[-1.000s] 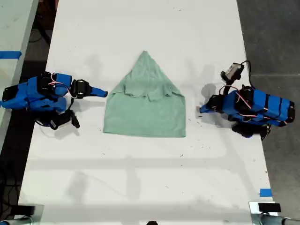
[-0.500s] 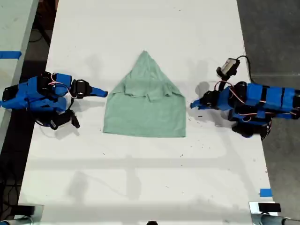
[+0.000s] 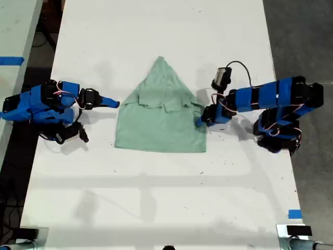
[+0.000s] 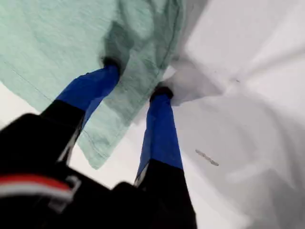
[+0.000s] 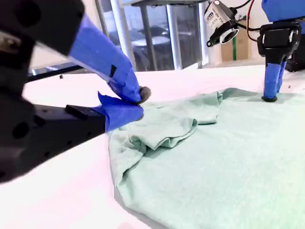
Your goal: Fold t shirt
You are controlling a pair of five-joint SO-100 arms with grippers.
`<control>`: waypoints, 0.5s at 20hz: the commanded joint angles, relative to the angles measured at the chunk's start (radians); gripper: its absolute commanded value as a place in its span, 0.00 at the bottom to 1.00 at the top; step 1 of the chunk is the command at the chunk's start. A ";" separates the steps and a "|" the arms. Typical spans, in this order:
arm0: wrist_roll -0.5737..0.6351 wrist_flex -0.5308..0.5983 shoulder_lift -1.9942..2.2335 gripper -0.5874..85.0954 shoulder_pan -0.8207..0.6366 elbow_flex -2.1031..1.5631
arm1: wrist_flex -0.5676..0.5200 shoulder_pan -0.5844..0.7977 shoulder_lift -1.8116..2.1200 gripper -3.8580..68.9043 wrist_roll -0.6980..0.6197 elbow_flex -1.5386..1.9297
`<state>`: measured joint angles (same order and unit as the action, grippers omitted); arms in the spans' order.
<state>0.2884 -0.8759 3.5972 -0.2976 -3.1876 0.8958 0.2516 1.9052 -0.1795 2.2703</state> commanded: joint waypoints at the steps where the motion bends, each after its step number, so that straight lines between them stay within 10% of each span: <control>1: -0.025 -0.006 0.009 0.00 -0.009 -0.008 | 0.049 -0.011 -0.083 0.04 -0.012 -0.069; 10: -0.025 -0.008 0.009 0.00 -0.011 -0.008 | 0.376 -0.014 0.002 0.04 -0.009 -0.407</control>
<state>0.2884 -0.8851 3.5972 -0.2976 -3.1876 1.2164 0.2516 1.8515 -0.1473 2.0264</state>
